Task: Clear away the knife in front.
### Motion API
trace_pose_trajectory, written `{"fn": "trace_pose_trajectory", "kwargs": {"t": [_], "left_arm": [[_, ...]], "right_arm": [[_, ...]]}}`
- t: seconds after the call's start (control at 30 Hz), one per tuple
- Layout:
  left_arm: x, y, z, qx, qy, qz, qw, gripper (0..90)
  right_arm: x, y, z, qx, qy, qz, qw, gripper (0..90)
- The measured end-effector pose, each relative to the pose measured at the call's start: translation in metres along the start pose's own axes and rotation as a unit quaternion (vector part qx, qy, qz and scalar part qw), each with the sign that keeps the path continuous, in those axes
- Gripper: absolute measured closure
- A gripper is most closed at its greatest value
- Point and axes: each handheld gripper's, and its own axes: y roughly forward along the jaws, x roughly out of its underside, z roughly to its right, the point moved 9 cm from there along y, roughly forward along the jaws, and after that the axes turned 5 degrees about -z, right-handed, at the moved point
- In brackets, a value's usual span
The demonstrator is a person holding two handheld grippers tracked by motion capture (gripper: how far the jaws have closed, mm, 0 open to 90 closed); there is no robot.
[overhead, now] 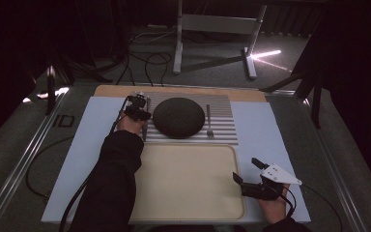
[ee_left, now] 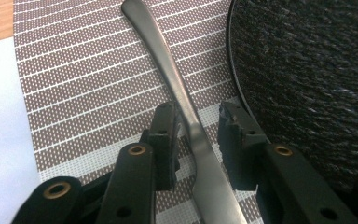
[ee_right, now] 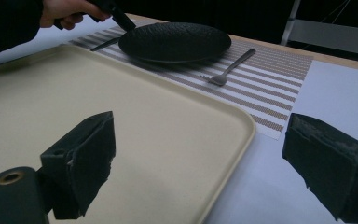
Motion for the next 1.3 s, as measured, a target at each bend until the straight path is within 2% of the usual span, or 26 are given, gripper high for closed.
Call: {"fn": "trace_pose_trajectory", "kwargs": {"t": [0.2,0.4,0.57,0.83,0.93,1.1,1.23,1.3], "left_arm": [[0.004,0.008,0.000,-0.010,-0.005,-0.009,0.9999,72.0],[0.005,0.009,0.002,-0.016,-0.004,-0.005,0.9999,76.0],[0.005,0.008,0.001,-0.015,-0.023,-0.013,0.9995,79.5],[0.005,0.007,-0.003,-0.030,-0.005,-0.014,0.9995,80.9],[0.006,0.004,-0.007,-0.032,0.000,-0.016,0.9994,81.0],[0.003,-0.006,-0.014,-0.032,-0.011,-0.003,0.9994,81.0],[0.002,-0.011,-0.016,-0.034,-0.012,-0.001,0.9994,81.0],[0.004,-0.013,-0.018,-0.030,-0.021,0.002,0.9993,81.0]], "right_arm": [[0.000,0.000,0.000,0.001,0.000,-0.001,1.0000,9.2],[0.000,0.000,0.000,-0.001,0.000,-0.001,1.0000,9.2],[0.000,0.000,-0.001,0.000,-0.002,-0.003,1.0000,9.2],[0.000,0.000,0.001,0.000,0.000,-0.003,1.0000,9.2],[0.001,0.000,0.001,0.002,-0.001,-0.004,1.0000,9.2],[0.001,0.000,0.001,0.002,-0.001,-0.005,1.0000,9.3],[0.001,0.000,0.001,0.002,0.000,-0.004,1.0000,9.3],[0.001,0.000,0.001,0.002,-0.001,-0.004,1.0000,9.3]]}}
